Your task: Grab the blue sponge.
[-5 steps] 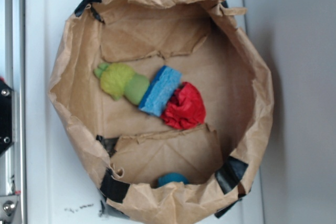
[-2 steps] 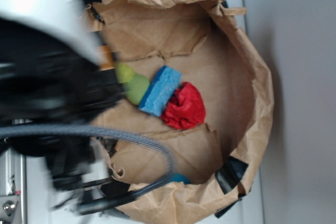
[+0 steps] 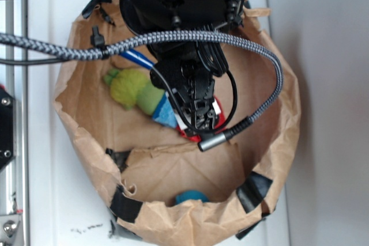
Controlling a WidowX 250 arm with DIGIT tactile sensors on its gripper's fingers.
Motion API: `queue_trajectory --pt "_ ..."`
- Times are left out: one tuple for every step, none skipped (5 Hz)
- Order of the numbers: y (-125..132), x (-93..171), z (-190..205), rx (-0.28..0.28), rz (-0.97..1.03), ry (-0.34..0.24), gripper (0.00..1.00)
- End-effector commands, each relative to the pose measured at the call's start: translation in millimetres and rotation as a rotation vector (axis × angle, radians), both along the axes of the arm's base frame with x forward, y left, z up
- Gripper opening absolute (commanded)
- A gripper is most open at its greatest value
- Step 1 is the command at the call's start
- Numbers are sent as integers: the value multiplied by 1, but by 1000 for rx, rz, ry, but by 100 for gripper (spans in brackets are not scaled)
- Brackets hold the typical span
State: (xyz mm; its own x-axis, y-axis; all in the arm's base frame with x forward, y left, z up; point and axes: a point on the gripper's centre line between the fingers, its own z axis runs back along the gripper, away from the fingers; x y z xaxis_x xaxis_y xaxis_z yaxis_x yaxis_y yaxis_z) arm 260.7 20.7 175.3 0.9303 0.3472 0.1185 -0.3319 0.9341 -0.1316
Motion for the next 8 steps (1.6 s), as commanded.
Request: queue_trajectory --pt "7 5 19 7 9 -66 100" --pt "2 6 -26 31 95 -69 100" --pt "1 1 -62 86 85 -122 100" --pt "3 -2 -89 126 61 -148 100" --pt "-2 3 -106 113 46 -144 100" --pt "-12 12 -116 120 74 -150 100" --pt "-14 9 -129 156 73 -143 100" --pt "-17 1 -133 201 53 -114 100"
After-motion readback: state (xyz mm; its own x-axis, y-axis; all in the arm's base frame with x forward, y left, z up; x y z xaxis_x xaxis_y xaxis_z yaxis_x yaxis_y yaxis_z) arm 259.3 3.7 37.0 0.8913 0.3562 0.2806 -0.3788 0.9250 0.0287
